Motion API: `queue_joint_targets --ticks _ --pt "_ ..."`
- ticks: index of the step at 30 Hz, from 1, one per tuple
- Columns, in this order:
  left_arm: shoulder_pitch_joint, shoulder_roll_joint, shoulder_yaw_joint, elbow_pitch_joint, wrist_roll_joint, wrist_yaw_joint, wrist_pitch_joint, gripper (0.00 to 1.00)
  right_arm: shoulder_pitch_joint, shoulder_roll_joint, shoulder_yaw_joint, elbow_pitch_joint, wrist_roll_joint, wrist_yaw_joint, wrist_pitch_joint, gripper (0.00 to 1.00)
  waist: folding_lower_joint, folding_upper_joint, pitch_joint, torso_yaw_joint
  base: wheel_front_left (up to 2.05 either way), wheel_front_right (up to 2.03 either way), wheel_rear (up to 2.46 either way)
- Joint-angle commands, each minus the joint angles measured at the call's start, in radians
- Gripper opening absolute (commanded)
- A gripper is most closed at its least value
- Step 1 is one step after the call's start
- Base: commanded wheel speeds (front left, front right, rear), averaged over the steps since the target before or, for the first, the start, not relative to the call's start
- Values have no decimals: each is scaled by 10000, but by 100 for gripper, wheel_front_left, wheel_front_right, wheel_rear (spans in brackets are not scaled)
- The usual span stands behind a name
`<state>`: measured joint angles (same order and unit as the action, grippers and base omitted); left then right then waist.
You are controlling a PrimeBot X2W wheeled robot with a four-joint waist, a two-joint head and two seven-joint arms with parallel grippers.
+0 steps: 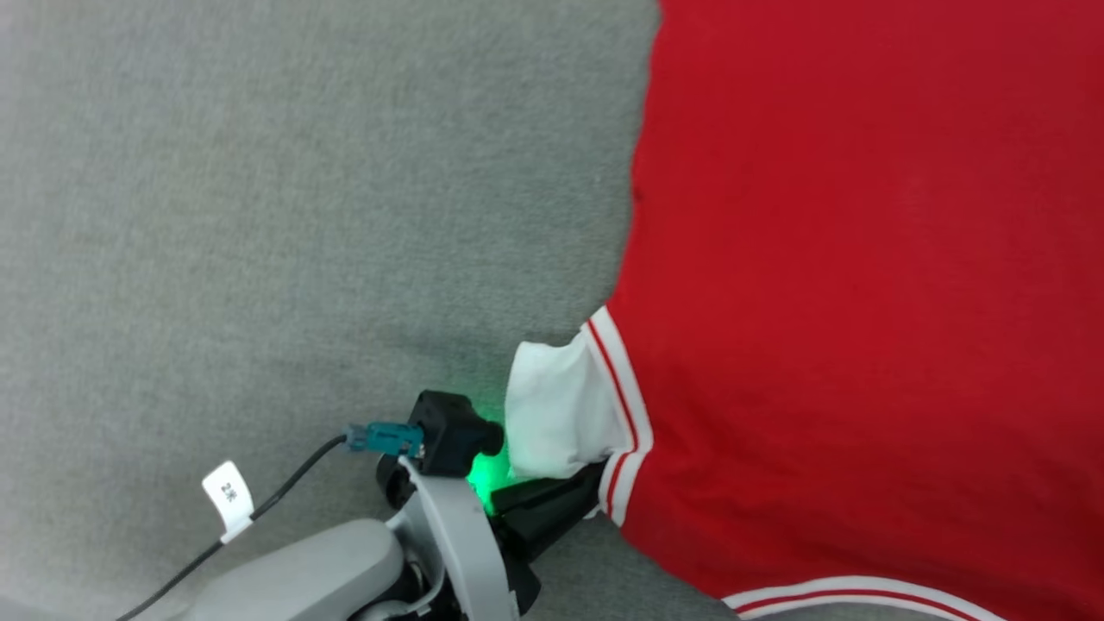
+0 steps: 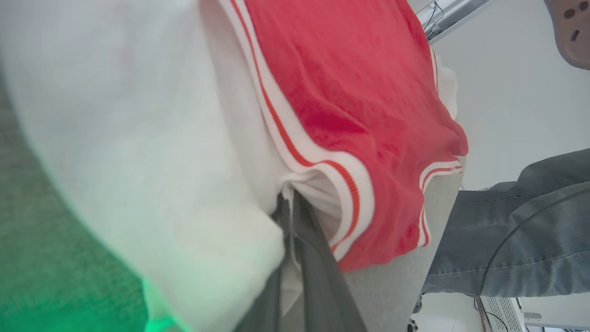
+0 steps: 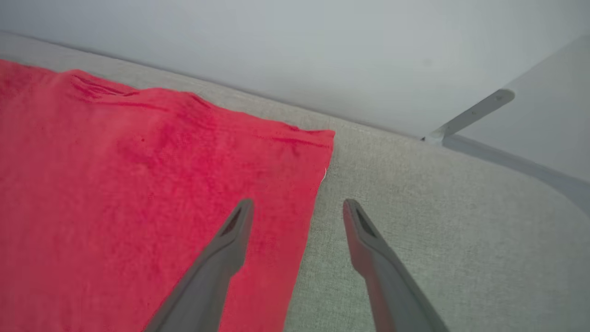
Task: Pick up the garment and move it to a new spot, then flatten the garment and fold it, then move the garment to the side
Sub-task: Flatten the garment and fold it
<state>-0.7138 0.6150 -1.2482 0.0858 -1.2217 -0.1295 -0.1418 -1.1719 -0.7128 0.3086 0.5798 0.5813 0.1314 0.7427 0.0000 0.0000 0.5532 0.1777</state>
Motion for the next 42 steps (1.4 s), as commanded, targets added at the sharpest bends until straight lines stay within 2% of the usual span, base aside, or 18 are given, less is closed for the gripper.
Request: queue_joint_targets --ticks 1,5,8,15,16,18,24,27,30,34,39,42 --pt "116 -168 -136 965 -83 183 142 0 -257 -23 -80 230 -106 -15 117 100 0 0 585 521 0 0 0" --pt "95 -323 -215 1248 -91 157 170 0 -754 -156 -96 1377 -463 -15 742 100 0 0 792 676 0 0 0" --pt "-45 -373 -248 1390 -72 152 181 0 -1053 -86 -175 1766 -322 -15 992 100 0 0 961 688 0 0 0" --pt "-429 -517 -265 1501 -138 166 130 0 -1291 464 -49 2347 -85 -12 1731 100 0 0 1193 596 0 0 0" --pt "-458 -552 -272 1507 -164 166 119 0 -1321 511 -1 2352 -76 -8 1805 49 0 0 1195 581 0 0 0" --pt "-514 -610 -292 1500 -202 165 80 0 -1466 481 -40 2388 -55 -8 1758 0 0 0 1177 562 0 0 0" --pt "-450 -525 -275 1690 -302 163 -351 0 -1530 186 -182 2372 91 -15 1331 0 0 0 773 417 0 0 0" --pt "-294 -330 -217 1897 -312 163 -599 0 -1201 -126 189 1843 395 -15 1259 0 0 0 406 249 0 0 0" --pt "-102 -119 -58 2024 -302 163 -818 0 -412 -711 602 966 1080 -15 1373 0 0 0 -61 67 0 0 0" --pt "293 182 250 1933 -294 269 -1038 0 1269 -1819 871 -774 2451 -15 1393 0 0 0 -752 -219 0 0 0" --pt "986 582 648 1373 -306 522 -1152 0 4396 -3190 498 -2879 4023 -15 999 0 0 0 -1397 -677 0 0 0" --pt "1327 728 888 952 -305 647 -1181 0 6304 -3657 54 -3849 4595 -15 495 0 0 0 -1646 -968 0 0 0"
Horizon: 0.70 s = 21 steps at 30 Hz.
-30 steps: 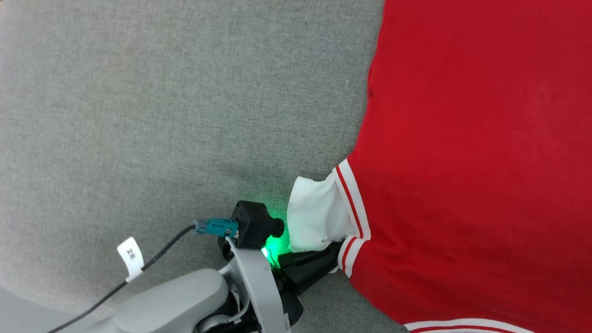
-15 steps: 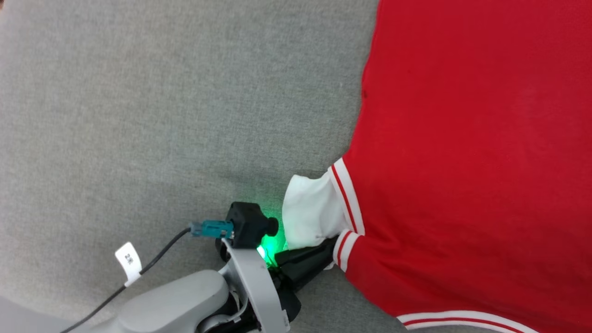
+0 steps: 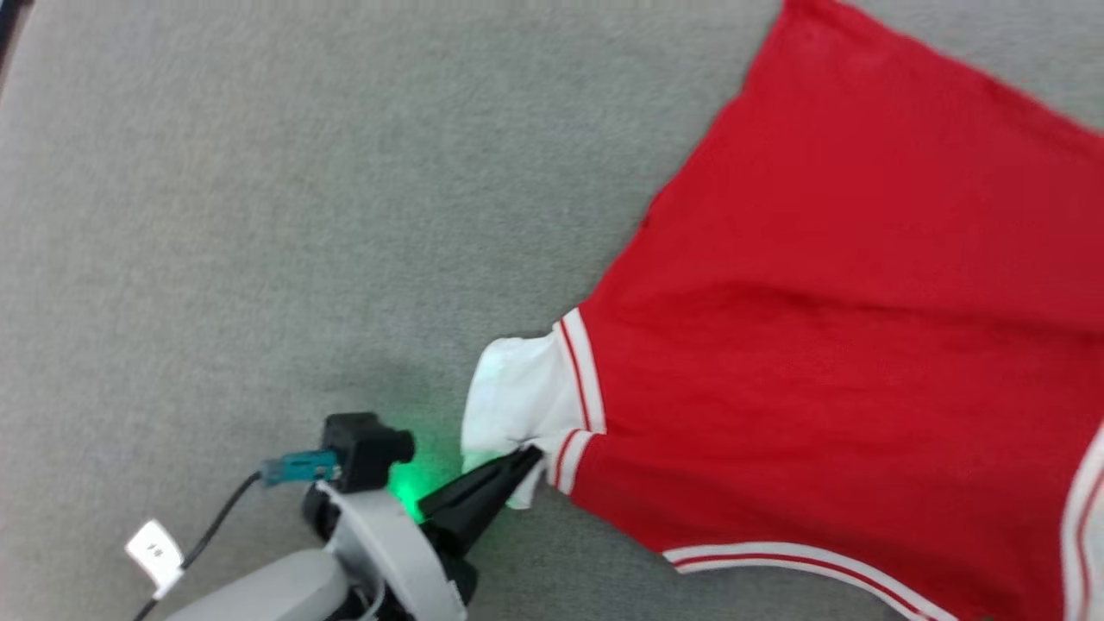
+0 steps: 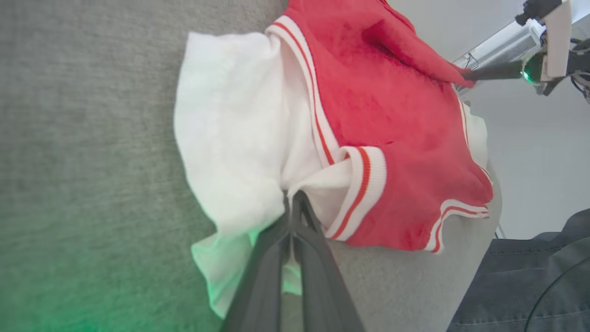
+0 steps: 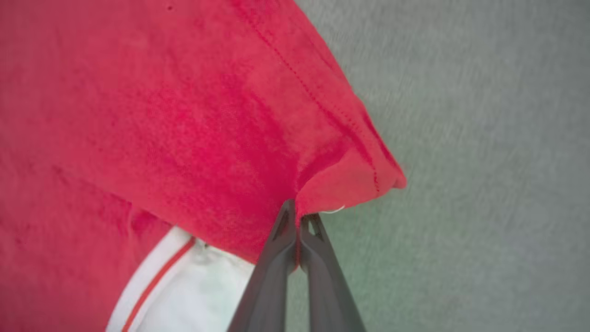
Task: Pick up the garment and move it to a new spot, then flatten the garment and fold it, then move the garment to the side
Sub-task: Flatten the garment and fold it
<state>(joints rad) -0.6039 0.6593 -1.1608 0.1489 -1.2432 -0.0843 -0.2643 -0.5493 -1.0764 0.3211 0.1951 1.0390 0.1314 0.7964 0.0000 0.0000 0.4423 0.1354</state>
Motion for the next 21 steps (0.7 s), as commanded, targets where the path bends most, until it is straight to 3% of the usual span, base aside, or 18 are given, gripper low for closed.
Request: queue_joint_targets --ticks 1,7,12,13,18,21 --pt "325 355 105 199 -68 243 36 0 722 -96 -243 -285 108 -15 -220 0 0 0 -603 -633 0 0 0" --pt "732 654 595 -404 64 556 13 0 4080 505 -1155 -1686 147 -15 -745 0 0 0 -855 -1064 0 0 0" --pt "849 643 702 -592 240 658 9 0 6474 1824 -1132 -2463 -171 -15 -790 0 0 0 -852 -1144 0 0 0" --pt "849 643 702 -592 240 658 9 0 6474 1824 -1132 -2463 -171 -15 -790 0 0 0 -852 -1144 0 0 0" --pt "947 576 723 -578 252 698 8 0 7472 3461 -722 -2816 -593 -6 -938 0 0 0 -891 -1207 0 0 0" --pt "985 607 735 -598 216 728 8 0 7358 4056 -803 -2763 -1057 -6 -1221 0 0 0 -906 -1282 0 0 0"
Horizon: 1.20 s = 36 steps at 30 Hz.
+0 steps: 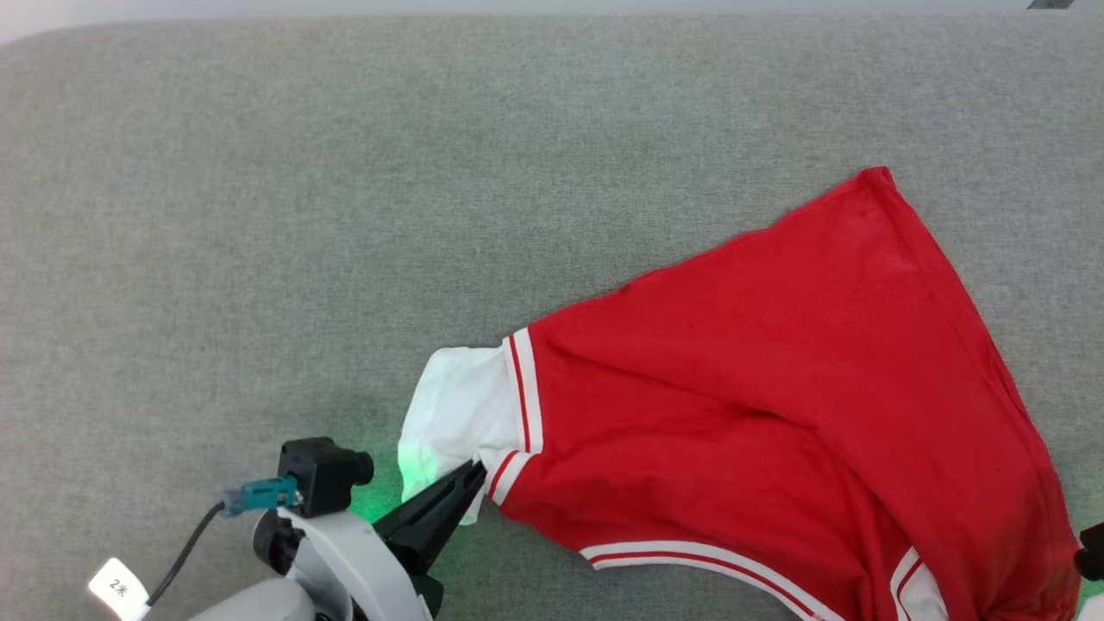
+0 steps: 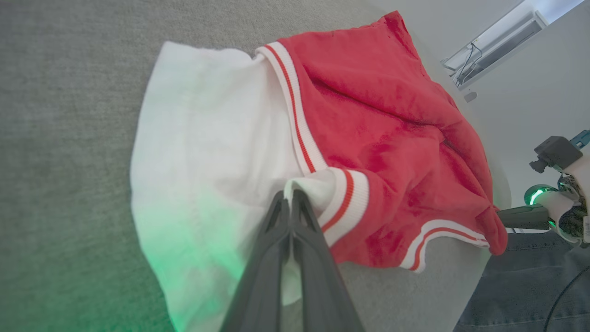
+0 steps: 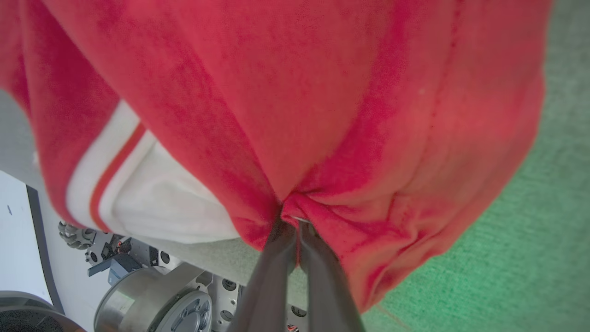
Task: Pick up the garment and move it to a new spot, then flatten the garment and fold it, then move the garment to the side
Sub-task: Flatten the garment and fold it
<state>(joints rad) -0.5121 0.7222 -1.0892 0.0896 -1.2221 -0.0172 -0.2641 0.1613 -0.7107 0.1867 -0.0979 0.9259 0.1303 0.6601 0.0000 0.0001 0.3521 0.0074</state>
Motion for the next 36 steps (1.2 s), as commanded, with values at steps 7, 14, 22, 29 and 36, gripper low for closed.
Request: queue_joint_targets --ticks 7,14,22,29,36 --pt "249 138 19 -99 -55 81 8 0 203 -239 -381 -910 -304 -10 99 100 0 -1 -134 -114 0 0 0" --pt "359 -162 -13 -145 88 7 6 0 1043 -1339 -2620 -3232 1526 -4 794 100 0 -1 -232 263 0 0 0" --pt "-20 -635 -93 102 292 -229 45 0 -1284 -1879 -4095 -2964 877 -4 965 100 0 -1 -76 949 0 0 0" --pt "-526 -1186 -143 448 498 -516 56 0 -5731 -1230 -1316 -711 -1361 -4 835 100 0 -1 611 1471 0 0 0" --pt "-980 -1605 -135 874 653 -758 59 0 -8452 -919 1333 1776 -2171 -4 914 100 0 -1 1321 1891 0 0 0"
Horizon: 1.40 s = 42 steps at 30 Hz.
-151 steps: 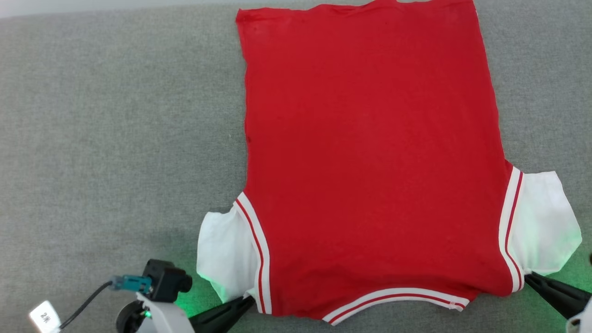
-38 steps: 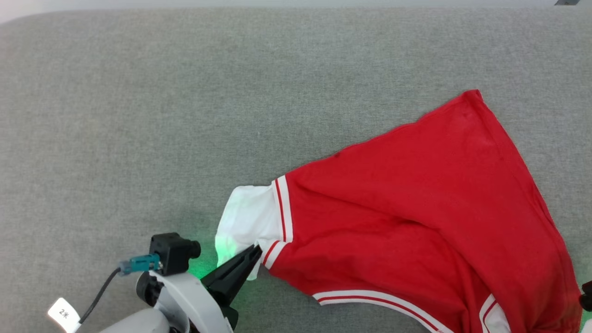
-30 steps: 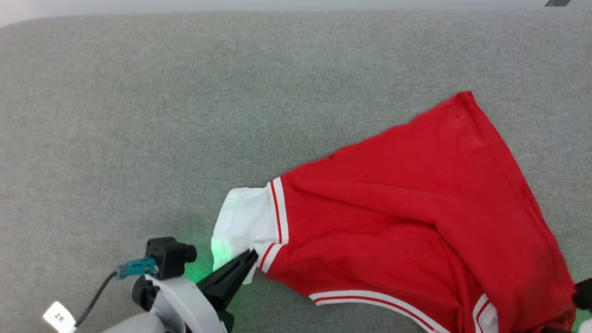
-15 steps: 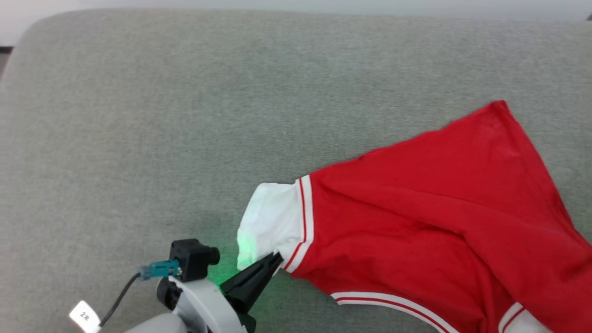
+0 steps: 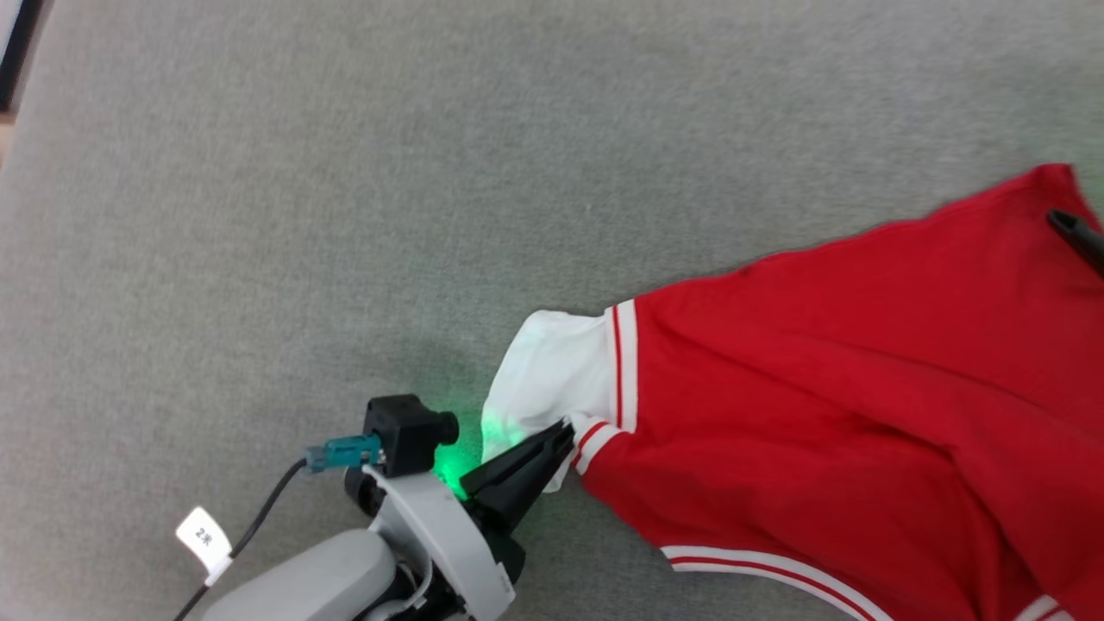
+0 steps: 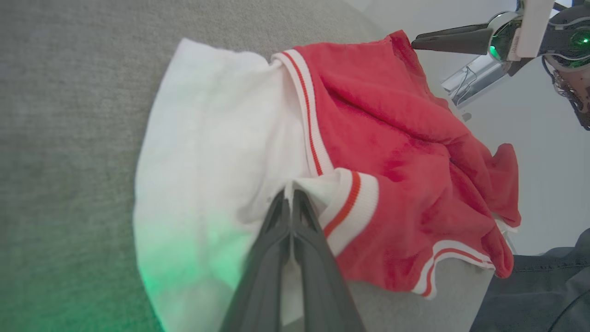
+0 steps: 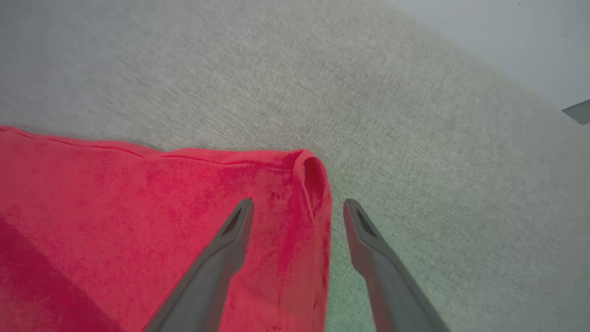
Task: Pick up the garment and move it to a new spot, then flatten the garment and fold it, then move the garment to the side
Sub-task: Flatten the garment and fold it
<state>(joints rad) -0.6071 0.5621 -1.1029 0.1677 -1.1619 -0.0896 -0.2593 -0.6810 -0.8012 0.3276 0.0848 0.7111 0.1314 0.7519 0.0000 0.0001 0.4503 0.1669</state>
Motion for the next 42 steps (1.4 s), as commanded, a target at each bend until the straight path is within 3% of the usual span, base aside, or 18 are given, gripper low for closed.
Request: queue_joint_targets --ticks 1,6,7,8,9,17,26,31,33,42 --pt "-71 -67 4 164 57 -73 16 0 -238 -74 247 197 -98 -15 -45 100 0 -1 400 337 0 0 0" --pt "-129 -270 -3 508 85 -177 25 0 -724 -198 1805 1257 129 -15 -17 100 0 -1 532 411 0 0 0" --pt "-114 -270 17 576 68 -202 22 0 -751 -192 2011 1393 246 -15 -21 74 0 -1 532 399 0 0 0" --pt "-103 -263 54 641 39 -205 18 0 -802 -204 2219 1502 342 -15 -60 31 0 -1 525 382 0 0 0" --pt "-93 -247 101 704 2 -214 14 0 -865 -184 2341 1628 486 -15 -118 2 0 -1 509 355 0 0 0" --pt "-769 182 890 640 -757 -357 -22 0 -2197 111 2221 2477 1152 -17 -1301 0 0 -1 157 52 0 0 0" --pt "-3742 274 2082 760 -2471 -392 804 0 -4926 1705 728 5157 163 -15 -2807 0 0 -1 -151 -501 0 0 0" --pt "-6145 299 2840 1943 -2750 -394 1331 0 -6855 2830 -127 6737 -662 -15 -4036 0 0 -1 10 -1083 0 0 0" --pt "-6653 236 3069 2402 -2797 -394 1288 0 -7250 2993 -356 7087 -861 -17 -4367 0 0 -1 40 -1190 0 0 0" --pt "-10610 -830 4350 5780 -2763 -376 521 0 -9687 3824 -2156 9347 -2212 -28 -7769 0 0 -1 106 -1853 0 0 0"
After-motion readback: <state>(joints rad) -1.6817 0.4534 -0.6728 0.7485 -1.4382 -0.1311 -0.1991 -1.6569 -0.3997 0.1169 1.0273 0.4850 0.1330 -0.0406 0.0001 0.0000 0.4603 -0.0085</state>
